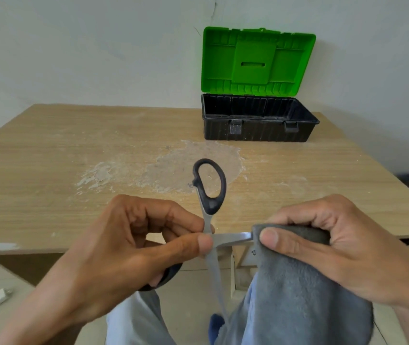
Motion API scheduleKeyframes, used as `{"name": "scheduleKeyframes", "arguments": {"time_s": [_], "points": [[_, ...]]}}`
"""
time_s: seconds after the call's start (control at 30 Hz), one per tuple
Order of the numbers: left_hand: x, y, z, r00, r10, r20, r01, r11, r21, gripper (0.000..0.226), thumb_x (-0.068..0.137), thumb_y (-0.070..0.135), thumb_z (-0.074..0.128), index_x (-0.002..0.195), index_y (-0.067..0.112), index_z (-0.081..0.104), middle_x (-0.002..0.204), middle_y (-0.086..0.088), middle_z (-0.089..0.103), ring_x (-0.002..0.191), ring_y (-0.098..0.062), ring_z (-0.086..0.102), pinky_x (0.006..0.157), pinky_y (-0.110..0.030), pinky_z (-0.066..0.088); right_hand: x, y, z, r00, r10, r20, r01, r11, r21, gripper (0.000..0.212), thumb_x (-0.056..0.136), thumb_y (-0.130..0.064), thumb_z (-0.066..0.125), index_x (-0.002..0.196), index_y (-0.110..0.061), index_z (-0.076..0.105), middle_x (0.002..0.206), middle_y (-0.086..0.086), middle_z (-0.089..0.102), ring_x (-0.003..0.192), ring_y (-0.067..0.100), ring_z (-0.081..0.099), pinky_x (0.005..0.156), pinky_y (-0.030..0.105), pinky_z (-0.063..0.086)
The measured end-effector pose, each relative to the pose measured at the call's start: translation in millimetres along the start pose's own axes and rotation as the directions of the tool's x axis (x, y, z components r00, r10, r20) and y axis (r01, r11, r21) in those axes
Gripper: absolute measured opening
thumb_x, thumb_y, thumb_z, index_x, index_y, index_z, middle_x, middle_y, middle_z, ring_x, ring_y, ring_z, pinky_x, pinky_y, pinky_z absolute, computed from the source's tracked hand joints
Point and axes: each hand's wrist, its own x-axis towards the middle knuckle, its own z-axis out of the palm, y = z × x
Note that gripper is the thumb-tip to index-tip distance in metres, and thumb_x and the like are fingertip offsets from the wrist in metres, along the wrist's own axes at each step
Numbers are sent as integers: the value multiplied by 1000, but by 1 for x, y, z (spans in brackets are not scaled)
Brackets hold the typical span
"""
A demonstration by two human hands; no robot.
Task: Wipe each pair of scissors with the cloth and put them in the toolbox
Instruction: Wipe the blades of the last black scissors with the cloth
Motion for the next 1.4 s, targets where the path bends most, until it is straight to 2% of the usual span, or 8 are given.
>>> {"name": "scheduleKeyframes", "arguments": {"time_s": [0.23, 0.4, 0.53, 0.6, 0.8, 1.0, 1.17, 1.4], "points": [[1, -2, 1, 998, -50, 36, 51, 999, -20, 18, 65, 30, 83, 72, 14, 80, 62, -15, 66, 33, -9, 43, 37, -14, 33, 2, 1, 4, 999, -19, 49, 20, 1000, -21, 28, 96, -50, 64, 90, -30, 81, 83, -3, 79, 77, 18, 76, 73, 38, 60], [2, -1, 4, 997, -68, 28, 68, 998, -11, 16, 61, 26, 83, 70, 14, 79, 64, -17, 67, 34, -9, 44, 36, -14, 33, 2, 3, 7, 999, -26, 31, 27, 1000, -8, 32, 94, -56, 64, 90, -30, 82, 82, 3, 78, 74, 20, 75, 71, 48, 58], [4, -2, 3, 996, -44, 72, 46, 998, -29, 29, 62, 37, 88, 76, 13, 79, 61, -10, 67, 34, -9, 44, 37, -14, 33, 3, 0, 9, 999, -37, 32, 36, 999, 35, 30, 92, -52, 68, 85, -27, 82, 74, -2, 76, 65, 10, 70, 60, 23, 53], [2, -5, 1, 995, -54, 81, 59, 996, -68, 33, 58, 36, 86, 78, 10, 79, 57, -7, 65, 33, -9, 43, 37, -13, 33, 1, 0, 2, 999, -31, 26, 29, 998, 57, 26, 91, -49, 70, 83, -28, 83, 74, -4, 78, 65, 9, 72, 61, 20, 54], [2, -5, 0, 997, -79, 21, 81, 986, -148, 33, 51, 30, 86, 71, 6, 77, 55, -12, 65, 29, -8, 38, 35, -10, 30, -2, 2, -6, 999, -23, -35, 25, 998, 63, 26, 90, -53, 68, 84, -33, 84, 79, 1, 81, 70, 20, 76, 65, 45, 59], [1, 1, 4, 996, -86, -23, 82, 987, -135, 18, 59, 18, 83, 67, 3, 75, 44, -5, 59, 28, -8, 36, 34, -10, 29, 1, 0, -9, 998, -36, -44, 39, 996, 79, 23, 95, -48, 70, 82, -34, 84, 77, -2, 80, 67, 12, 74, 63, 19, 53], [3, 3, 5, 998, -56, -12, 55, 994, -91, 19, 62, 21, 86, 71, 6, 78, 51, -6, 64, 32, -8, 39, 35, -12, 31, 5, 0, -6, 999, -41, -19, 42, 997, 57, 20, 92, -45, 69, 84, -35, 84, 79, -6, 81, 70, 9, 75, 66, 15, 53], [9, 8, -4, 998, 3, -63, -10, 995, -101, 8, 64, 12, 75, 67, 5, 78, 42, -1, 58, 29, -6, 36, 34, -9, 30, 18, -3, -15, 992, -96, -77, 99, 994, 37, 16, 93, -39, 72, 83, -35, 84, 80, -7, 82, 72, 7, 76, 68, 12, 53]]}}
